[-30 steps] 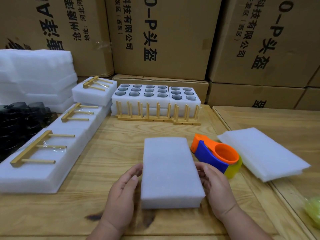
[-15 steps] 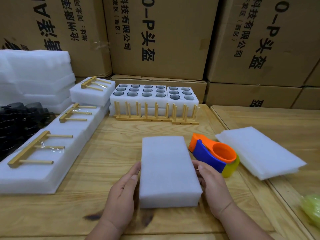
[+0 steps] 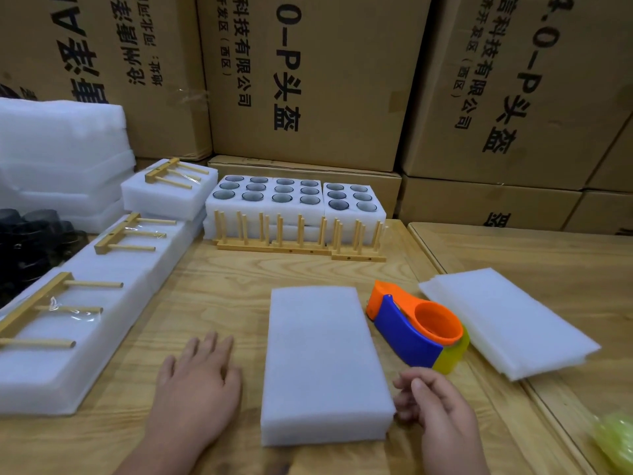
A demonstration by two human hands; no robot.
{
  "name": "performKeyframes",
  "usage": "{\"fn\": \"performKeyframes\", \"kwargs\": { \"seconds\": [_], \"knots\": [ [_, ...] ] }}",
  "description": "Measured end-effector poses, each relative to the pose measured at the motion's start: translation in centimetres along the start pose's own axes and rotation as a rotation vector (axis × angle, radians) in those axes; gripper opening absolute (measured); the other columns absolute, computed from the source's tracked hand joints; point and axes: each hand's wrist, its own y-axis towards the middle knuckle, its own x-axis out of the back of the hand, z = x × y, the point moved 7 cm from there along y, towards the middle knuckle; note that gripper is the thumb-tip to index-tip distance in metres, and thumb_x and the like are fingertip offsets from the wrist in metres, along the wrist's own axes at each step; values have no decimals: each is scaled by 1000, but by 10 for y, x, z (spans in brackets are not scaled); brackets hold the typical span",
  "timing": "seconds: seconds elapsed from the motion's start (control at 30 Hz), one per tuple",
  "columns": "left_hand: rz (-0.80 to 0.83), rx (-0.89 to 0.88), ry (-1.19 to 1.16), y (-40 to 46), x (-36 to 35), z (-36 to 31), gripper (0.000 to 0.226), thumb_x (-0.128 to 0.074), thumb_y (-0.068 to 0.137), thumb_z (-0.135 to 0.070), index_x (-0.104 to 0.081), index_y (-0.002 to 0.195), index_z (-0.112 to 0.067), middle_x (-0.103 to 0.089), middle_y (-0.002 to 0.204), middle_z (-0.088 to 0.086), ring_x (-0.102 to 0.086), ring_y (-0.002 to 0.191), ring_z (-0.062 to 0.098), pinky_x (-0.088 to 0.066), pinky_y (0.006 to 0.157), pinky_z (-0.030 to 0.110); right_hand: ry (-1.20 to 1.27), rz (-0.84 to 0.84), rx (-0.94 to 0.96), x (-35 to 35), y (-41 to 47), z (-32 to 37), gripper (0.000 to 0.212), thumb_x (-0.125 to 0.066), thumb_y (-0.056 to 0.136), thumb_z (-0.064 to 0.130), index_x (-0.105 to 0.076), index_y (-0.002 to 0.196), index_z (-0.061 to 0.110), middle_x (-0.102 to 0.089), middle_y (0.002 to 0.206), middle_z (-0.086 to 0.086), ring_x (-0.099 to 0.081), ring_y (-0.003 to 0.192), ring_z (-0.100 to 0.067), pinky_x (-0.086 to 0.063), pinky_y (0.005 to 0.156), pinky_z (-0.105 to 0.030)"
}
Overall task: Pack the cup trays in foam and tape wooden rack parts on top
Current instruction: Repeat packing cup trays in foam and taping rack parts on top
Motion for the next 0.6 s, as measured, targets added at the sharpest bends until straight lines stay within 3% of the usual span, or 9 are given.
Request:
{"fn": "performKeyframes", "kwargs": {
  "seconds": [0.1, 0.2, 0.3, 0.4, 0.5, 0.6],
  "knots": [
    [1, -3, 42, 10, -4, -6, 64, -20, 97, -60, -13, 159, -46, 0, 169, -16, 2, 157, 13, -3, 124, 48, -36, 38, 103, -4, -5, 31, 44, -49, 95, -15, -75, 78, 16, -68, 68, -17, -54, 52, -15, -44, 47, -20],
    [0, 6, 43, 15, -4, -5, 66, -17, 95, -63, -10, 158, -47, 2, 169, -16, 2, 156, 13, -3, 123, 49, -121, 164, 219, -23, 14, 74, 41, -55, 94, -13, -74, 83, 21, -67, 70, -14, -56, 56, -13, -47, 54, -20],
    [-3, -6, 27, 17, -5, -4, 67, -16, 93, -65, -10, 158, -48, 2, 169, -17, 3, 156, 12, -2, 123, 49, -367, 240, 330, -46, 60, 108, 26, -65, 94, 9, -71, 87, 33, -70, 77, 2, -61, 66, -7, -48, 62, -17],
    [29, -17, -23, 23, -3, -6, 67, -18, 93, -66, -9, 158, -50, 4, 169, -18, 4, 156, 11, -2, 124, 48, -644, 228, 448, -72, 121, 128, 23, -63, 96, 18, -66, 84, 37, -66, 72, 11, -58, 67, -2, -42, 59, -11],
    [67, -12, -109, 33, 1, -9, 66, -20, 94, -66, -7, 157, -53, 7, 168, -20, 6, 156, 9, -1, 124, 48, -941, 246, 467, -98, 183, 130, 17, -57, 99, 20, -69, 95, 32, -62, 75, 15, -58, 68, -5, -44, 62, -26],
    [82, -14, -146, 37, 6, -13, 64, -22, 94, -67, -5, 155, -57, 9, 167, -22, 5, 156, 8, -3, 124, 46, -1162, 247, 418, -112, 231, 124, 26, -49, 100, 18, -72, 112, 24, -69, 94, 9, -63, 83, -17, -53, 73, -34]
  ]
}}
